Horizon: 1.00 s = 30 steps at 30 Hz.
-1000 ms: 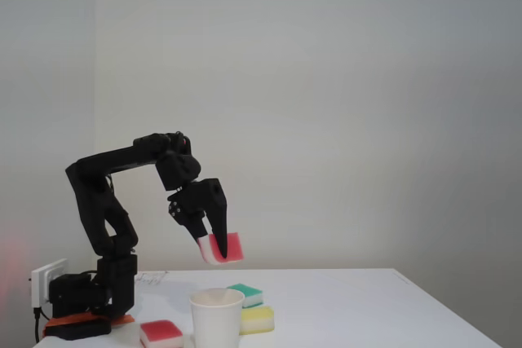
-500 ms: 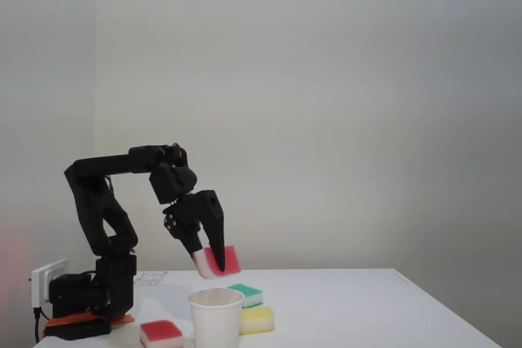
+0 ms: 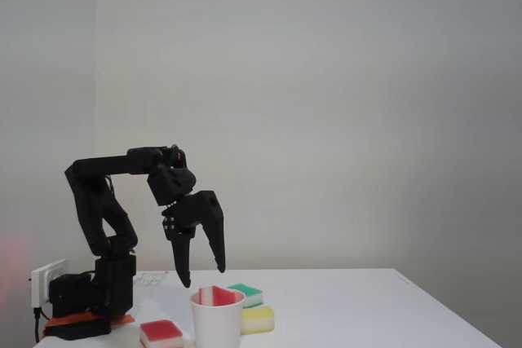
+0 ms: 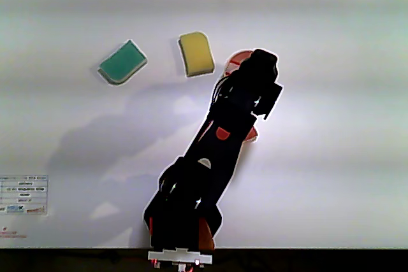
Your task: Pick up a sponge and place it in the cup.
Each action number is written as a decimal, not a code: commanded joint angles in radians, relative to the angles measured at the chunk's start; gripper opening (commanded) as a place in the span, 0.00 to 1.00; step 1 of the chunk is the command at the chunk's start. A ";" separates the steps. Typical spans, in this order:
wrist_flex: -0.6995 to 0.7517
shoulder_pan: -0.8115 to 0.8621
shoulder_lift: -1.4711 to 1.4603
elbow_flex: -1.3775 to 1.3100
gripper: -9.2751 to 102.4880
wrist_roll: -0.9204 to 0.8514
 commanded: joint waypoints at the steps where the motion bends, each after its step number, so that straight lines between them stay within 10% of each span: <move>1: 0.021 -0.005 0.014 -0.032 0.33 0.002; 11: 0.247 -0.078 0.077 -0.169 0.08 0.147; 30: 0.212 -0.308 0.868 0.545 0.08 0.224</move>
